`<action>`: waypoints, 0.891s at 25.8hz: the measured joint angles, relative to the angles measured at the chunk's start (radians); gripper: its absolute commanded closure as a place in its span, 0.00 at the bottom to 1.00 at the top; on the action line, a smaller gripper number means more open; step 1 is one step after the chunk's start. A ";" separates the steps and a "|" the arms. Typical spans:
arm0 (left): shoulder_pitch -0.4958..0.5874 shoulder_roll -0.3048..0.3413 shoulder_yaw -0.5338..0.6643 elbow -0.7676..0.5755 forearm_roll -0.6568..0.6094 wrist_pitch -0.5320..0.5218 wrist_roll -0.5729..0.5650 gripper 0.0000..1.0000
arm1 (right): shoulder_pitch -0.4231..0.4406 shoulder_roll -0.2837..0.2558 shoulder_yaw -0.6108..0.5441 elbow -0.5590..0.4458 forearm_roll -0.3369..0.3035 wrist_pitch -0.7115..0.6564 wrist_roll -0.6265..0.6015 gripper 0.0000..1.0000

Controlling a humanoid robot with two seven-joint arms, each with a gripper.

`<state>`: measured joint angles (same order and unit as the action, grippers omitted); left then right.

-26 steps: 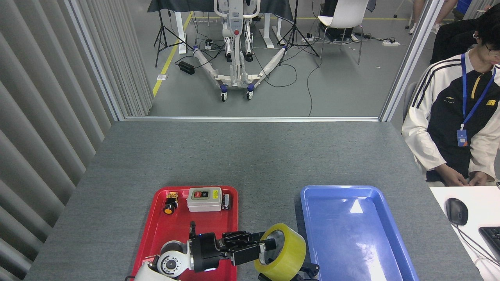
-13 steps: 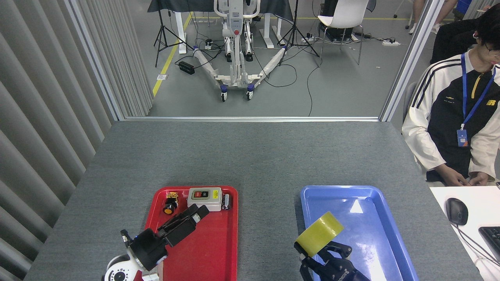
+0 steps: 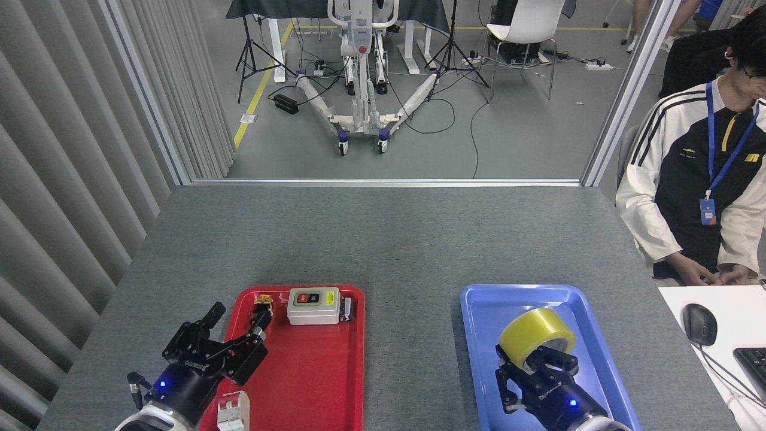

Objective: Place and move tape with both arms
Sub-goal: 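Lower the tape into the blue tray with the right gripper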

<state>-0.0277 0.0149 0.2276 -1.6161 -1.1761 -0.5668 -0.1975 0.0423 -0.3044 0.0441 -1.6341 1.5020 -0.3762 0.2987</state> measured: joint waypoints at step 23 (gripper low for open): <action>-0.064 0.200 -0.312 0.178 -0.043 0.401 0.385 0.00 | -0.183 0.013 0.071 0.055 -0.206 0.443 0.635 0.00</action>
<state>-0.0913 0.2152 -0.0846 -1.4382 -1.2188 -0.1654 0.1871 -0.1404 -0.2915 0.1148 -1.5788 1.2960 0.0667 0.9334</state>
